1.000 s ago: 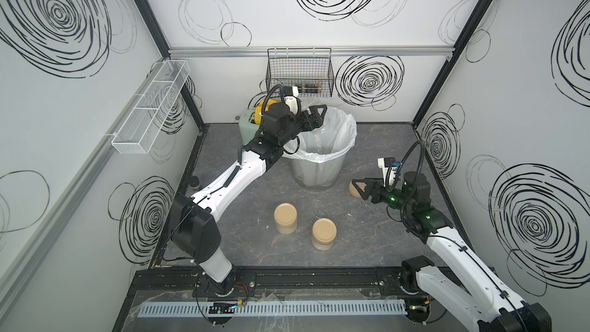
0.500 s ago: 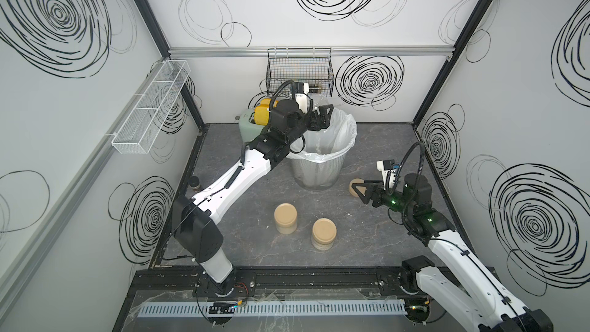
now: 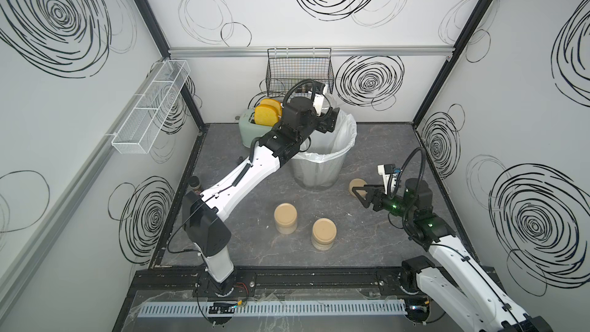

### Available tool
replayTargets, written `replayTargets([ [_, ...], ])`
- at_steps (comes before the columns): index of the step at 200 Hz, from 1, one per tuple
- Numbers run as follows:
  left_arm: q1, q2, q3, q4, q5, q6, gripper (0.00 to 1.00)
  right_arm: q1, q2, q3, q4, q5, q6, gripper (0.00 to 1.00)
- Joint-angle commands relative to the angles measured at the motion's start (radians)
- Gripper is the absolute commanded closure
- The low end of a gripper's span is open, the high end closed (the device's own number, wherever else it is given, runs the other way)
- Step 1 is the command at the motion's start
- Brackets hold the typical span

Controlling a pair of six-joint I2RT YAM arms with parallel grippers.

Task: Empty moldy rice from jars
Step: Pour the moldy rice from the jar into the trash bin.

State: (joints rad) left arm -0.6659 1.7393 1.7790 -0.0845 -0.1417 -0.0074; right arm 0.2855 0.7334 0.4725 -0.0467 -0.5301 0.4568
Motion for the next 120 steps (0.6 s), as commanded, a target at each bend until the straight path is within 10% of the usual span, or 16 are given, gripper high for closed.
replayTargets([
  [1, -0.013, 0.015, 0.048, 0.090, -0.073, 0.161, 0.13, 0.003, -0.011, -0.007, 0.009, 0.015, 0.024, 0.20],
  [120, -0.061, 0.019, -0.032, 0.168, -0.274, 0.470, 0.13, 0.004, 0.006, -0.023, 0.026, 0.010, 0.048, 0.21],
])
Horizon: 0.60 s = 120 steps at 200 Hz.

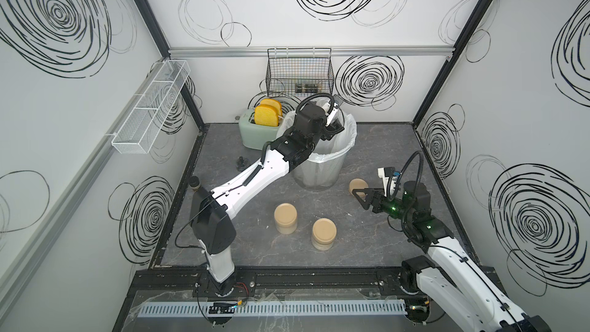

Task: Empty moldy rice from jars
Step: Pour the moldy rice from the jar into the trash bin.

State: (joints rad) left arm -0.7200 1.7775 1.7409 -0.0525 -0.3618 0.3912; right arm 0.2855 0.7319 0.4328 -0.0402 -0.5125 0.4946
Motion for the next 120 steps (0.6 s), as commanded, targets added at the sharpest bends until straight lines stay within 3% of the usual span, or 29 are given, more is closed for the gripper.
replayTargets([
  [1, -0.007, -0.020, 0.006, 0.135, -0.055, 0.072, 0.13, 0.003, 0.008, 0.017, 0.020, -0.008, 0.010, 0.21],
  [24, 0.005, -0.027, -0.007, 0.138, -0.035, 0.040, 0.13, 0.006, 0.004, 0.011, 0.020, -0.004, 0.009, 0.21],
  [45, 0.039, -0.035, -0.008, 0.115, 0.038, -0.068, 0.12, 0.006, 0.006, 0.007, 0.014, -0.009, 0.007, 0.21],
  [88, 0.170, -0.089, -0.049, 0.138, 0.380, -0.575, 0.19, 0.006, 0.023, 0.009, 0.015, -0.040, 0.007, 0.21],
  [97, 0.158, -0.100, -0.054, 0.138, 0.353, -0.557, 0.20, 0.007, 0.027, 0.010, 0.014, -0.045, 0.008, 0.21],
  [120, 0.091, -0.100, -0.027, 0.081, 0.205, -0.372, 0.16, 0.009, 0.026, 0.011, 0.014, -0.048, 0.014, 0.21],
])
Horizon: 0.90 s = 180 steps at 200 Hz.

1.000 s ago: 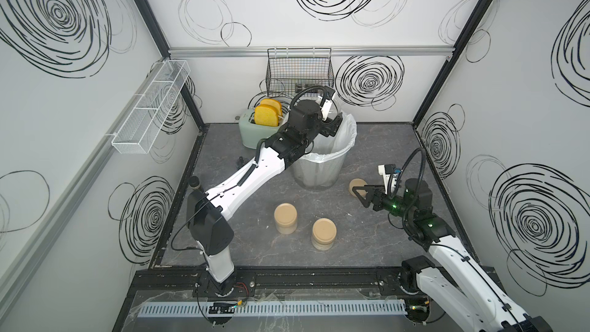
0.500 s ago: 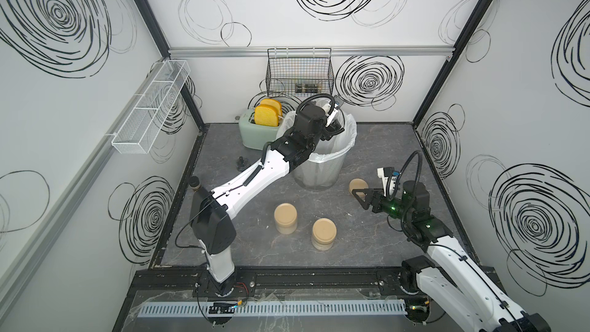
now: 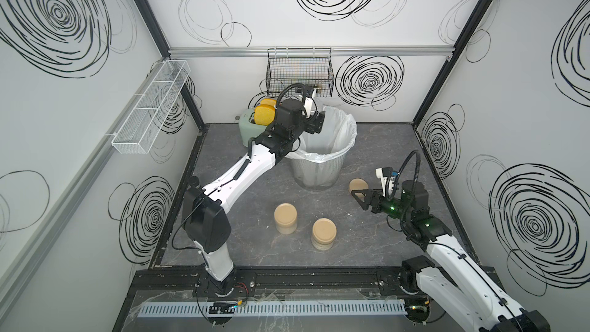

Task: Empty moldy rice from jars
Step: Pour the moldy rice from the jar into the trash bin.

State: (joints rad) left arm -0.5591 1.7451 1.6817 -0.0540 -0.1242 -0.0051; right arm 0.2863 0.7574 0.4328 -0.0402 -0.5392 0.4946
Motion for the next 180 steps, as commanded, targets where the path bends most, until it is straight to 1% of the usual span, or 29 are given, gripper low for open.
replayTargets([
  [1, -0.070, -0.066, 0.033, 0.081, -0.033, 0.026, 0.16, 0.008, 0.000, 0.011, 0.014, -0.021, 0.014, 0.21],
  [10, -0.055, -0.061, 0.038, 0.069, -0.021, 0.008, 0.15, 0.008, -0.003, 0.009, 0.019, -0.020, 0.019, 0.21],
  [17, -0.026, -0.061, 0.034, 0.072, 0.019, -0.046, 0.15, 0.008, -0.004, 0.007, 0.019, -0.019, 0.022, 0.21],
  [22, -0.002, -0.061, 0.027, 0.079, 0.048, -0.084, 0.17, 0.009, -0.006, 0.007, 0.021, -0.019, 0.023, 0.21],
  [30, 0.010, -0.062, 0.020, 0.086, 0.051, -0.109, 0.19, 0.010, -0.007, 0.007, 0.021, -0.019, 0.026, 0.21],
  [34, 0.003, -0.062, 0.019, 0.086, 0.036, -0.090, 0.19, 0.011, -0.007, 0.007, 0.020, -0.020, 0.027, 0.21],
  [43, -0.041, -0.059, 0.028, 0.081, -0.029, 0.000, 0.19, 0.013, -0.010, 0.007, 0.017, -0.018, 0.027, 0.21],
  [51, -0.088, -0.049, 0.043, 0.070, -0.093, 0.111, 0.16, 0.014, -0.013, 0.007, 0.015, -0.016, 0.027, 0.21],
  [60, -0.112, -0.032, 0.069, 0.051, -0.124, 0.153, 0.14, 0.014, -0.016, 0.004, 0.017, -0.013, 0.027, 0.21],
  [66, -0.102, -0.022, 0.081, 0.043, -0.119, 0.120, 0.13, 0.014, -0.017, 0.003, 0.019, -0.013, 0.027, 0.21],
  [71, -0.078, -0.018, 0.087, 0.040, -0.085, 0.063, 0.13, 0.014, -0.017, 0.003, 0.019, -0.014, 0.027, 0.21],
  [80, -0.035, -0.016, 0.083, 0.052, -0.018, -0.032, 0.18, 0.015, -0.015, 0.007, 0.018, -0.017, 0.027, 0.22],
  [85, -0.030, -0.017, 0.077, 0.061, -0.005, -0.048, 0.21, 0.016, -0.015, 0.009, 0.015, -0.019, 0.027, 0.22],
  [88, -0.039, -0.017, 0.075, 0.064, -0.012, -0.038, 0.21, 0.017, -0.016, 0.011, 0.014, -0.019, 0.026, 0.22],
  [94, -0.076, -0.015, 0.077, 0.065, -0.056, 0.040, 0.20, 0.017, -0.016, 0.012, 0.012, -0.018, 0.025, 0.22],
  [105, -0.160, 0.002, 0.094, 0.057, -0.158, 0.208, 0.14, 0.018, -0.022, 0.009, 0.013, -0.011, 0.025, 0.22],
  [113, -0.181, 0.017, 0.119, 0.043, -0.203, 0.238, 0.11, 0.019, -0.024, 0.006, 0.017, -0.008, 0.027, 0.22],
  [122, -0.149, 0.022, 0.142, 0.029, -0.181, 0.157, 0.11, 0.019, -0.023, 0.004, 0.020, -0.010, 0.027, 0.22],
  [132, -0.090, 0.017, 0.139, 0.039, -0.110, 0.042, 0.16, 0.018, -0.020, 0.009, 0.018, -0.016, 0.025, 0.21],
  [138, -0.075, 0.011, 0.131, 0.049, -0.092, 0.021, 0.18, 0.018, -0.018, 0.012, 0.012, -0.018, 0.025, 0.22],
  [143, -0.085, 0.009, 0.126, 0.054, -0.111, 0.056, 0.19, 0.019, -0.019, 0.014, 0.011, -0.019, 0.024, 0.21],
  [149, -0.117, 0.009, 0.126, 0.057, -0.158, 0.140, 0.18, 0.018, -0.021, 0.014, 0.009, -0.016, 0.024, 0.22],
  [157, -0.173, 0.018, 0.129, 0.053, -0.231, 0.260, 0.14, 0.019, -0.023, 0.010, 0.009, -0.011, 0.022, 0.22],
  [164, -0.197, 0.024, 0.137, 0.049, -0.274, 0.305, 0.11, 0.019, -0.026, 0.005, 0.017, -0.006, 0.022, 0.22],
  [167, -0.199, 0.025, 0.140, 0.044, -0.279, 0.301, 0.10, 0.018, -0.025, 0.004, 0.019, -0.005, 0.022, 0.21],
  [172, -0.186, 0.023, 0.142, 0.038, -0.269, 0.253, 0.10, 0.019, -0.023, -0.001, 0.026, -0.005, 0.024, 0.21],
  [176, -0.161, 0.019, 0.140, 0.032, -0.242, 0.206, 0.10, 0.019, -0.021, -0.003, 0.030, -0.006, 0.024, 0.21],
  [180, -0.130, 0.012, 0.133, 0.032, -0.190, 0.136, 0.12, 0.019, -0.019, -0.003, 0.032, -0.009, 0.024, 0.21],
])
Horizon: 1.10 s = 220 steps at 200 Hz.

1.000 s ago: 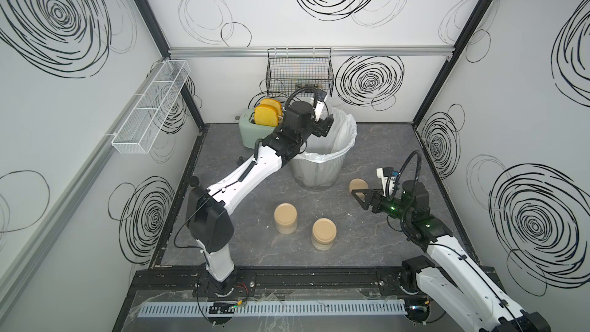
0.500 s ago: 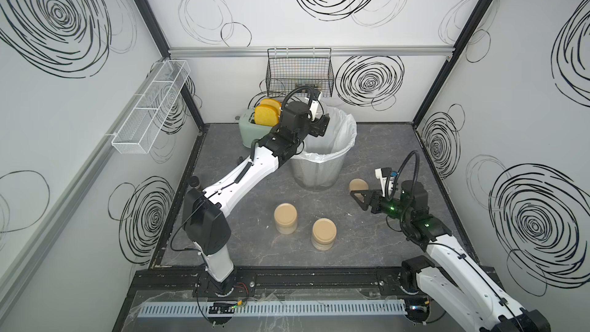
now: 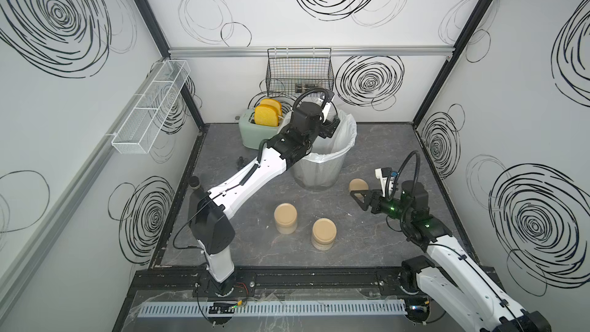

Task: Empty moldy rice from jars
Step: Pour the moldy rice from the jar into the trash bin, then place the jar at the center of the board.

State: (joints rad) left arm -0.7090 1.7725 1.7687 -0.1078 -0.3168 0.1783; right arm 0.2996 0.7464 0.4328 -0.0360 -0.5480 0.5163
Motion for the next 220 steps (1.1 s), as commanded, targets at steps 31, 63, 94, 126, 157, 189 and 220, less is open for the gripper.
replayTargets([
  [31, -0.027, -0.038, -0.008, 0.131, -0.088, 0.092, 0.13, 0.007, 0.012, 0.017, 0.010, -0.010, -0.004, 0.21],
  [63, 0.062, -0.065, -0.021, 0.118, 0.031, -0.124, 0.13, 0.007, 0.008, 0.014, 0.020, -0.008, -0.006, 0.22],
  [94, -0.040, -0.051, -0.012, 0.112, -0.110, 0.072, 0.06, 0.010, -0.003, 0.011, 0.017, 0.000, 0.004, 0.22],
  [126, 0.001, -0.084, -0.063, 0.157, -0.032, -0.005, 0.12, 0.013, -0.008, 0.021, 0.001, -0.003, 0.008, 0.22],
  [157, 0.077, -0.091, -0.046, 0.126, 0.111, -0.228, 0.12, 0.016, -0.017, 0.018, 0.007, 0.007, 0.011, 0.22],
  [189, 0.073, -0.140, -0.071, 0.142, 0.159, -0.283, 0.12, 0.017, -0.018, 0.047, -0.019, 0.024, -0.012, 0.22],
  [220, 0.147, -0.195, -0.159, 0.250, 0.364, -0.592, 0.11, 0.010, -0.012, 0.108, -0.002, 0.031, -0.059, 0.23],
])
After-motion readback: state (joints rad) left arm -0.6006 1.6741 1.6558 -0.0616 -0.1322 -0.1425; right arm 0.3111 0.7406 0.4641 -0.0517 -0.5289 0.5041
